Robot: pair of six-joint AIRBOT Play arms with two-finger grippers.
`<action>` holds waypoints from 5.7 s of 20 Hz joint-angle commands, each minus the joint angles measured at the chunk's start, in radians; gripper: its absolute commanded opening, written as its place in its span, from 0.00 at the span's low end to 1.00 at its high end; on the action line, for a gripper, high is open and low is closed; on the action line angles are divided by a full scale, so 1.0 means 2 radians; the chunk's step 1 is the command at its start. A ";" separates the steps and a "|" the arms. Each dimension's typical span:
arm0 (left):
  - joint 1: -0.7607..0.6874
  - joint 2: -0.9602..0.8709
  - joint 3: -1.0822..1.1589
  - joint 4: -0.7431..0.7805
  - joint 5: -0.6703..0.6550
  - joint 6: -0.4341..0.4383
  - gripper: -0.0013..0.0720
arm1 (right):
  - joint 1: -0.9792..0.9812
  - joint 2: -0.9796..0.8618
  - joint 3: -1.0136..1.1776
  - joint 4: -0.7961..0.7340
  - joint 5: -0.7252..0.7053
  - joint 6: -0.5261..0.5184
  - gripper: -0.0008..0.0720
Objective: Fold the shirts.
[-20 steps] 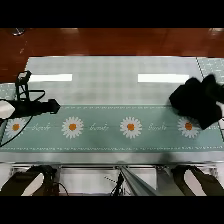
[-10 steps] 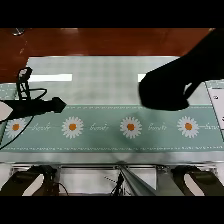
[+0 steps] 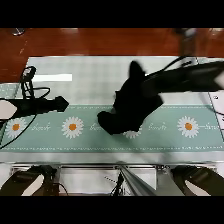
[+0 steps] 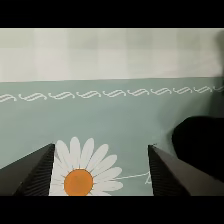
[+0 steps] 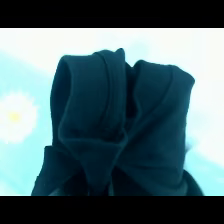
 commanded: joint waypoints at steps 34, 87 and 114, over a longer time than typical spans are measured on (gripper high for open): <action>-0.124 -0.109 -0.178 -0.589 0.074 0.375 0.53 | -0.227 0.148 -0.424 0.119 -0.082 0.039 0.86; 0.097 0.143 0.132 -0.106 -0.282 0.054 0.05 | -0.168 0.257 -0.115 0.023 0.167 0.036 0.06; 0.060 -0.117 -0.175 -0.361 -0.066 0.202 0.97 | -0.435 0.171 -0.422 0.120 -0.015 -0.059 0.86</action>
